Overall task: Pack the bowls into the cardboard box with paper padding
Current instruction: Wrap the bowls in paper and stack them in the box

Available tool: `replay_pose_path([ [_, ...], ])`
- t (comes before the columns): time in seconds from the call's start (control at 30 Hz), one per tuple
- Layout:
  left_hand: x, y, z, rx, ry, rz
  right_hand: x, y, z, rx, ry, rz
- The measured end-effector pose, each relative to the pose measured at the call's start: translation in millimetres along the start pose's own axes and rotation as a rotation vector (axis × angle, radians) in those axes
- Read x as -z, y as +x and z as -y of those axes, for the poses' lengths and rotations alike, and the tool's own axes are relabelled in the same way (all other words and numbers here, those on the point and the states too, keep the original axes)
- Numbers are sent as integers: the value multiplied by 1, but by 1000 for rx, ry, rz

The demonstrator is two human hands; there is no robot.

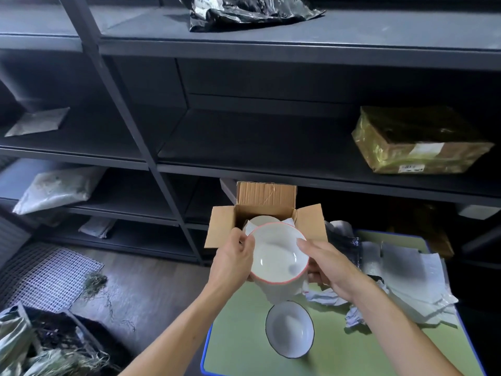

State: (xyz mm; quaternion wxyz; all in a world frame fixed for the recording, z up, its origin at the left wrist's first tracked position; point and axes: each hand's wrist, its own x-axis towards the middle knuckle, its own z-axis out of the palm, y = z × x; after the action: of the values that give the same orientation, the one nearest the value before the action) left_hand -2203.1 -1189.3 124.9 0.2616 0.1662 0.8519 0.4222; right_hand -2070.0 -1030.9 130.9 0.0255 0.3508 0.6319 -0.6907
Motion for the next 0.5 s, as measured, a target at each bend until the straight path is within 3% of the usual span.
replay_pose_path([
  [0.1, -1, 12, 2, 5, 14, 48, -2, 5, 9, 17, -110, -86],
  [0.23, 10, 32, -10, -3, -222, 155, -2, 21, 21, 48, -197, -186],
  [0.33, 18, 48, -18, 36, -256, 228, -7, 36, 30, 66, -295, -246],
  [0.5, 20, 76, -13, 66, -234, 163, -9, 64, 38, 8, -237, -247],
])
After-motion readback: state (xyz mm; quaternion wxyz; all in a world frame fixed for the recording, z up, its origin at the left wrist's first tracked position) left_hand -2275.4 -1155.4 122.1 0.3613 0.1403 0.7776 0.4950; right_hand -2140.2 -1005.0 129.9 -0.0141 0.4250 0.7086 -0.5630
